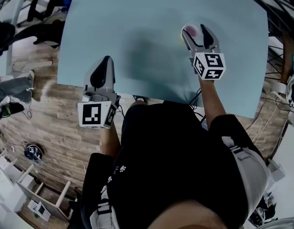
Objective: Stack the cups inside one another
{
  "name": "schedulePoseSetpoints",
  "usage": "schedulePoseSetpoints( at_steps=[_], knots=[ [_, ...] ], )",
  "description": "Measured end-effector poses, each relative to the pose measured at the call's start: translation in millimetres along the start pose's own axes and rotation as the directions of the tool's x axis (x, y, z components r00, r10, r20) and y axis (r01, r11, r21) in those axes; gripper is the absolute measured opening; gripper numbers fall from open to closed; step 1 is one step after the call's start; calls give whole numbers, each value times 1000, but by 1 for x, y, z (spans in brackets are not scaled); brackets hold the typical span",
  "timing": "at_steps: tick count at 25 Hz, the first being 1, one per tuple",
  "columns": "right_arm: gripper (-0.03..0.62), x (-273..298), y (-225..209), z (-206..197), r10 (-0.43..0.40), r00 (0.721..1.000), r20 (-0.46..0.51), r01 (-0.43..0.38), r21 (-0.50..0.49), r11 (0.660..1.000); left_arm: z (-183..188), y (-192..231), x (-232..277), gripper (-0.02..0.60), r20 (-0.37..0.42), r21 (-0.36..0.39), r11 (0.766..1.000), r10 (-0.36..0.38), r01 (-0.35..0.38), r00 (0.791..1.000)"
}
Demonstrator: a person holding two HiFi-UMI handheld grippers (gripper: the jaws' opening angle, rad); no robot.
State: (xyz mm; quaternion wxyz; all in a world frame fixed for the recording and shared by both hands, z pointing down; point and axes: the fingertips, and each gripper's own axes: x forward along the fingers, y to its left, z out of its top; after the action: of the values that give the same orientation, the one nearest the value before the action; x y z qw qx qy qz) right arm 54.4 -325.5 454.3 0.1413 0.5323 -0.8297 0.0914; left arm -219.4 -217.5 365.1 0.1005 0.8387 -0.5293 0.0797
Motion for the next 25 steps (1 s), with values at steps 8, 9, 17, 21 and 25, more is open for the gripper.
schedulePoseSetpoints(
  at_steps=[8,9,17,21,25],
  knots=[
    [316,5,0,-13,16,999,-37,-16,-11,1000,-2,0,0,-8,-7,-3,1000,11,-11,1000],
    [316,6,0,-15,18,999,-42,-19,-11,1000,-3,-1,-1,-8,-8,-4,1000,11,-11,1000],
    [316,10,3,-27,38,995,-87,-41,-31,999,-5,-2,-4,-8,-14,-6,1000,21,-21,1000],
    [316,11,4,-28,46,995,-89,-49,-31,998,-7,-3,-6,-8,-19,-1,1000,26,-26,999],
    [316,10,5,-28,54,995,-84,-57,-26,998,-8,-5,-7,-8,-16,-6,1000,30,-30,999]
  ],
)
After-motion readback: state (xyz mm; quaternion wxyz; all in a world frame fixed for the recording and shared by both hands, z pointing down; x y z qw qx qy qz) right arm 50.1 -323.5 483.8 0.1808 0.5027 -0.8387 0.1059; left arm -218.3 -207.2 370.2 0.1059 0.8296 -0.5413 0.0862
